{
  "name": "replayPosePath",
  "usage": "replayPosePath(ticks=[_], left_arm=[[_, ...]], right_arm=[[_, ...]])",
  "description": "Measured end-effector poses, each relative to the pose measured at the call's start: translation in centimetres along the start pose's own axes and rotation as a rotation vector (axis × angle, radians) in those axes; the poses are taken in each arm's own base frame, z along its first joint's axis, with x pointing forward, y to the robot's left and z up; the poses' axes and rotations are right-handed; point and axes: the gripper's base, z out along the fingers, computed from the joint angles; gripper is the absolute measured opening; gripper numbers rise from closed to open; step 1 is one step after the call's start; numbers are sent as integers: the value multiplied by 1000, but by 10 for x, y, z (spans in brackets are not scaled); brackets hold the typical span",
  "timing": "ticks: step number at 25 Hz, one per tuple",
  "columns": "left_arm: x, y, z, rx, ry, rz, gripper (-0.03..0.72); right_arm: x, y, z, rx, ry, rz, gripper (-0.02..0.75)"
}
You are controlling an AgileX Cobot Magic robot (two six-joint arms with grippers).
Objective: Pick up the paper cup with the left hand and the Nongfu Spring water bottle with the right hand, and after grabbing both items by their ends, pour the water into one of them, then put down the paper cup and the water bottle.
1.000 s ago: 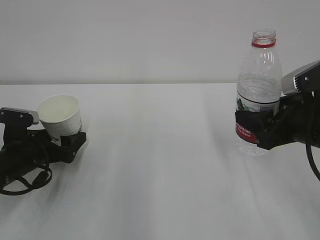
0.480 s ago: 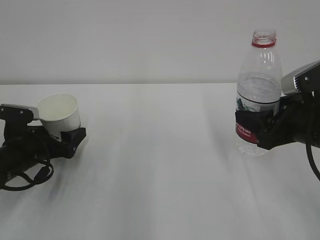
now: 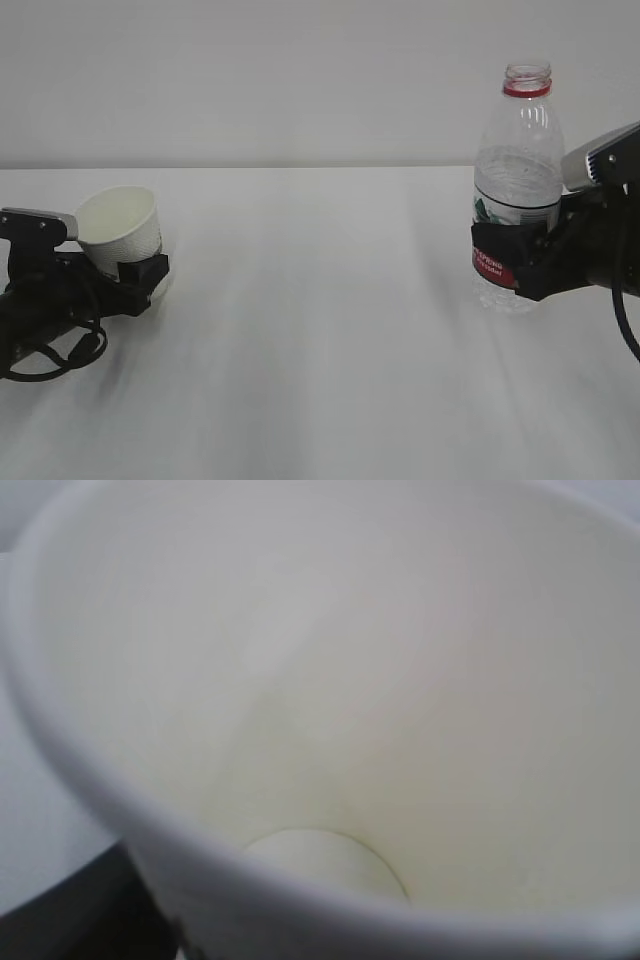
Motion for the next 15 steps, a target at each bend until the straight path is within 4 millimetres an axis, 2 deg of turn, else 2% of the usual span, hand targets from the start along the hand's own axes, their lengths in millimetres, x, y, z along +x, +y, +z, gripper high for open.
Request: replayPosePath(ticks=[15], left_arm=[[2,-10,-1,114,22,36,573]], right_arm=[[0,0,0,2,4,0,461]])
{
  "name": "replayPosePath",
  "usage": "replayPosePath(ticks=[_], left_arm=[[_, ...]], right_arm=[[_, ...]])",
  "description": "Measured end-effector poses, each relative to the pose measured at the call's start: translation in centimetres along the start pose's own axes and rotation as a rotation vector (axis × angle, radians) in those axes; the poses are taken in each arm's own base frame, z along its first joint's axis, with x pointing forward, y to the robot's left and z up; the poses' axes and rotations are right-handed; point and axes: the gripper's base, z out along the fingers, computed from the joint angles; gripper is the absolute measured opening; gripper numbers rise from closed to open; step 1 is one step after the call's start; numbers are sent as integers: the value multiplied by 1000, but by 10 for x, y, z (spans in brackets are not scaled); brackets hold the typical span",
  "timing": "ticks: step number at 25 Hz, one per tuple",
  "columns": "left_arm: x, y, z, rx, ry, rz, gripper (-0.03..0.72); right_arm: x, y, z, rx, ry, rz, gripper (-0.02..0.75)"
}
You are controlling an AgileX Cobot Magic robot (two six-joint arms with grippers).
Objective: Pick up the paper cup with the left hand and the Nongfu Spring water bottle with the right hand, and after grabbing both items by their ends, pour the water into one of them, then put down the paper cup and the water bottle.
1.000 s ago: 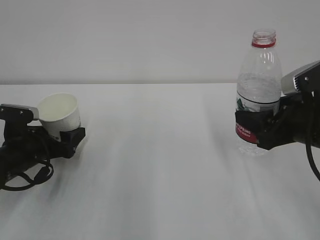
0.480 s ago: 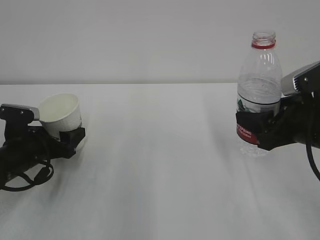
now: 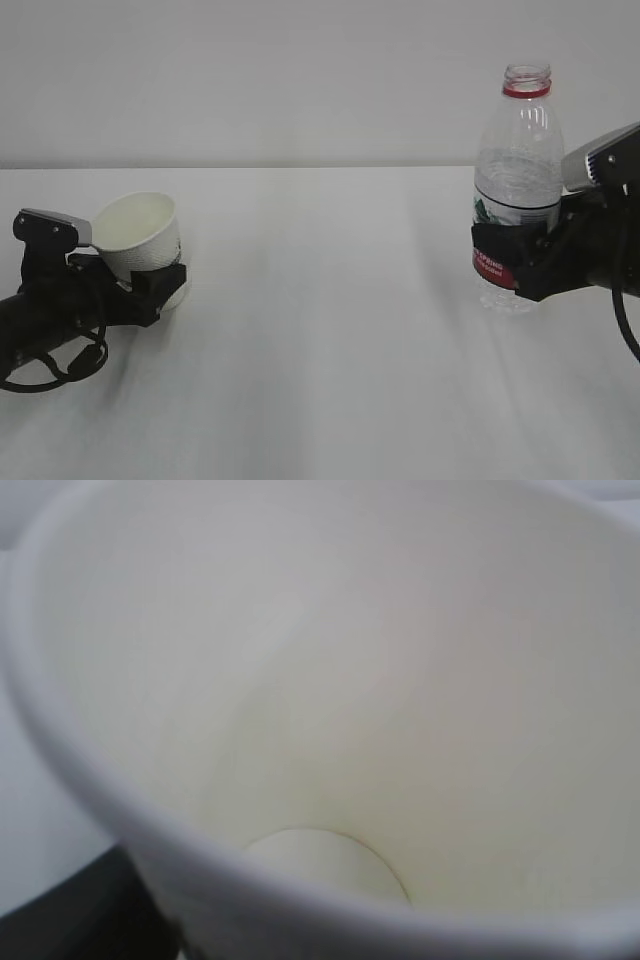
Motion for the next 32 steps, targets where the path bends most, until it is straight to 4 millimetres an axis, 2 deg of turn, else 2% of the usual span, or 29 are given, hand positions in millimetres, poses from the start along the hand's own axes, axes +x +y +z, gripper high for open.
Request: replayPosePath(ticks=[14,23,32], left_arm=[[4,-19,-2,212,43,53,571],[-2,-33,-3,296,35,92,564],[1,-63,0,398,52,128,561]], right_arm=[[0,0,0,0,0,0,461],[0,0,0,0,0,0,461],[0,0,0,0,0,0,461]])
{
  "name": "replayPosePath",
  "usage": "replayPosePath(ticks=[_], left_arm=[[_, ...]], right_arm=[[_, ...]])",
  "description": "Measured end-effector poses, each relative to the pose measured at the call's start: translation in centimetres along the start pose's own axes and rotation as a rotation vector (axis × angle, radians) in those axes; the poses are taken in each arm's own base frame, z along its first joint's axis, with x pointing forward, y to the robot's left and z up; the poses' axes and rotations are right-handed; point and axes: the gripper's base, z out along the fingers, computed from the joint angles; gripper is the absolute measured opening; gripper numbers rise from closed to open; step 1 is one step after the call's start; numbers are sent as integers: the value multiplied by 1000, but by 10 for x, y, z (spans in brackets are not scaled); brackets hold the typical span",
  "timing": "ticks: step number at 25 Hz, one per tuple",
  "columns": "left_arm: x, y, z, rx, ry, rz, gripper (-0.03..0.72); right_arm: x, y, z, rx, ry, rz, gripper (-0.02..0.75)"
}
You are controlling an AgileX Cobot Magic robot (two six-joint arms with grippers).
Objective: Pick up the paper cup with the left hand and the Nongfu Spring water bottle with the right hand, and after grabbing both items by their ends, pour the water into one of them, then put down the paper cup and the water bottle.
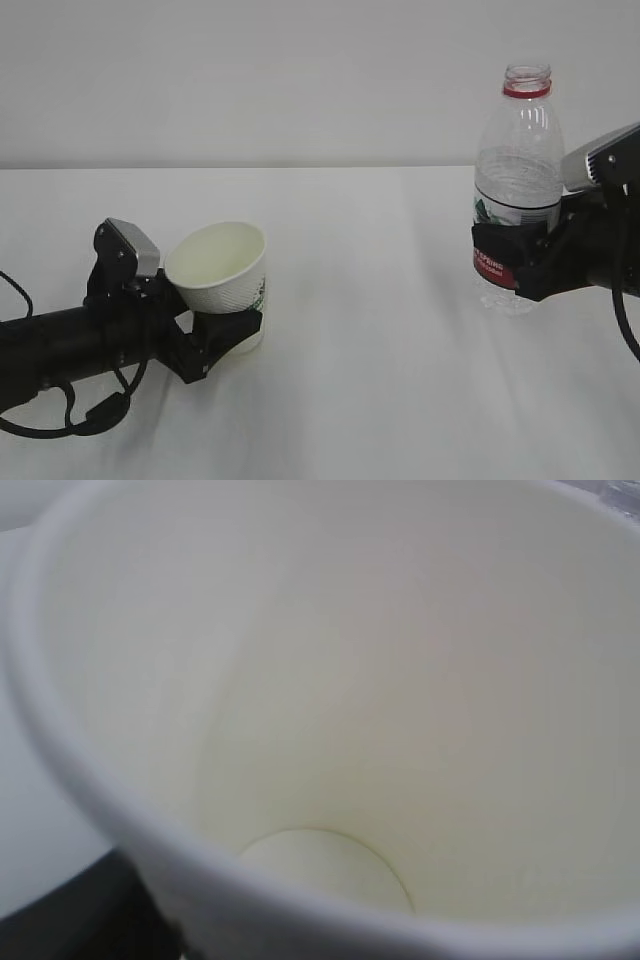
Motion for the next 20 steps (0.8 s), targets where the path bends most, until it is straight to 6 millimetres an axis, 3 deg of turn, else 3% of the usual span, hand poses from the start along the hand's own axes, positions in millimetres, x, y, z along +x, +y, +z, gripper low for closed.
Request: replayPosePath(ticks=[13,20], left_arm=[[1,-40,15,149,28,9,561],[0,-50,17,186,34,0,561]], right_arm=[[1,-1,0,6,13,0,461],[1,0,0,6,12,-1,461]])
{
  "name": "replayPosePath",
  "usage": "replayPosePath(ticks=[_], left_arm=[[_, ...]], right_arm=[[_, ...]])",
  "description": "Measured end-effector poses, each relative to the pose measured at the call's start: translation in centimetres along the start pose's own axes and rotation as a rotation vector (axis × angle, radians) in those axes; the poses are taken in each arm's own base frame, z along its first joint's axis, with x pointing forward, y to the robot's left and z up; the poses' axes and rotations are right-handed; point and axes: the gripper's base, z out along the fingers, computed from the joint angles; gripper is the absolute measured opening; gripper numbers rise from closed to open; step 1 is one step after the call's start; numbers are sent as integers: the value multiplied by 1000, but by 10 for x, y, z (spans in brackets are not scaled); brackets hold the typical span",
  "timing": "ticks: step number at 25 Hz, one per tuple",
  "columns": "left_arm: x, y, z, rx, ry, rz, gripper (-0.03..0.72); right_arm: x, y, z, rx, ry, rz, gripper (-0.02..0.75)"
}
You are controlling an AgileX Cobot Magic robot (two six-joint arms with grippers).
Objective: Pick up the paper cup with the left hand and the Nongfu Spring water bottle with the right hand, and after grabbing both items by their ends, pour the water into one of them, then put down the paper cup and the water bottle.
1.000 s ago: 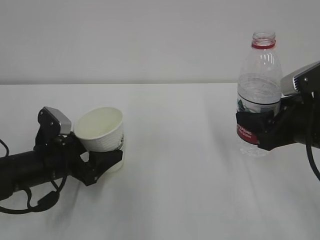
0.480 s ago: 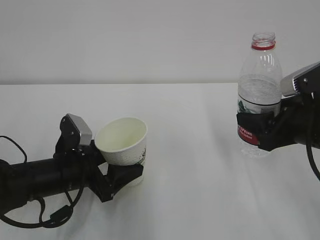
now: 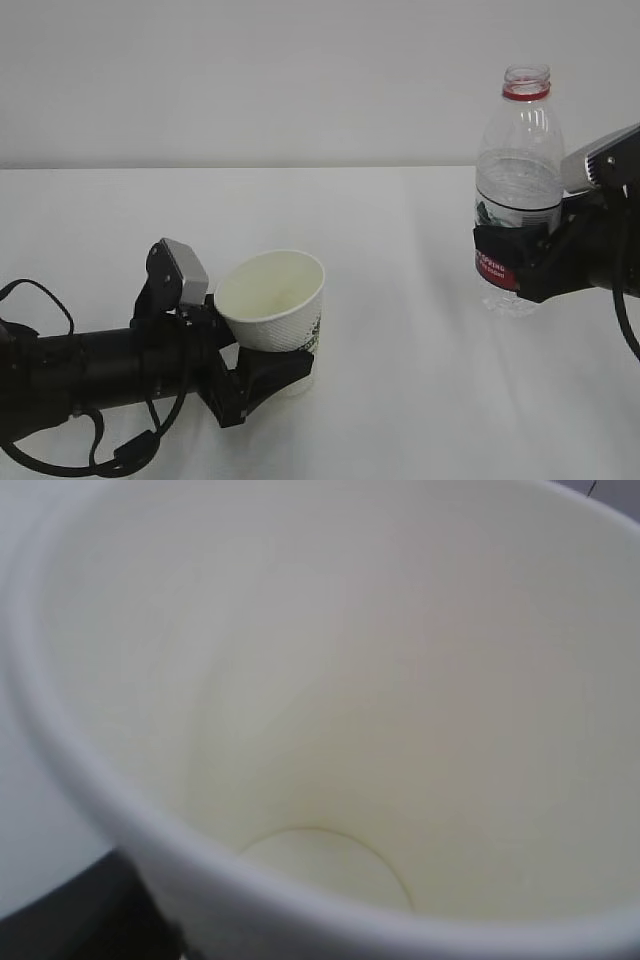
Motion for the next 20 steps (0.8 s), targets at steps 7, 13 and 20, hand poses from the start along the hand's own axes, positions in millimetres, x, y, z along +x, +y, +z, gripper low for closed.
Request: replayPosePath(ticks=[7,13,20], left_arm=[[0,-6,2,58,15,5,559],[-17,-3,16,152,-15,22,555],[-29,-1,25,195,-37,44,541]], right_arm=[[-8,0,-7,13,-23,-18,461],[-9,3,-14,1,23,-27,461],[-17,3,-24,25,16,-34,461]])
